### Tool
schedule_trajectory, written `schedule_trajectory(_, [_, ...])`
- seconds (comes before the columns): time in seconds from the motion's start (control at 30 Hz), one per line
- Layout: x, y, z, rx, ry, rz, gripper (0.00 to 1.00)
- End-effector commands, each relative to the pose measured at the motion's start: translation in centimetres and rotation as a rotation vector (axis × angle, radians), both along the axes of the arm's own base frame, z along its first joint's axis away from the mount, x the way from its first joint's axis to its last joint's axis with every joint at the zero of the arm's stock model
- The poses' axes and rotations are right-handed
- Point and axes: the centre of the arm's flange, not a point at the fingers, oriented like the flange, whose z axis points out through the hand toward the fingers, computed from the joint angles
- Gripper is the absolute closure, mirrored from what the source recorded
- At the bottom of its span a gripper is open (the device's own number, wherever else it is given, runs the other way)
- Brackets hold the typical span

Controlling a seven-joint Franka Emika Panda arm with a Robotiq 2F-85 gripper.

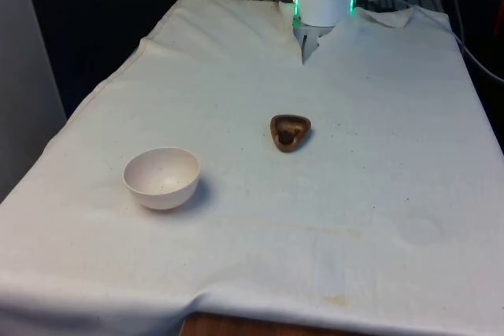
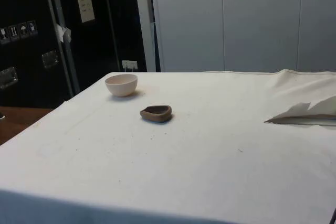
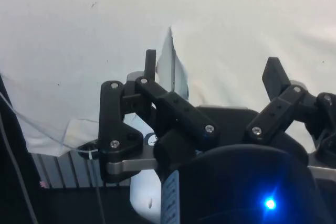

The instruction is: Pour the coffee beans from the cup into the bowl.

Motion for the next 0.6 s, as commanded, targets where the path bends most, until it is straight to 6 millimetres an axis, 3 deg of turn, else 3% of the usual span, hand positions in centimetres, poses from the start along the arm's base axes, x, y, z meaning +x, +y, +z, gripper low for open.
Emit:
schedule_trajectory(0.0, [0.3, 0.1, -0.2, 0.000, -0.005, -0.001, 0.00])
schedule_trajectory(0.57, [1.8, 1.5, -2.7, -0.012, -0.035, -0.003, 0.00])
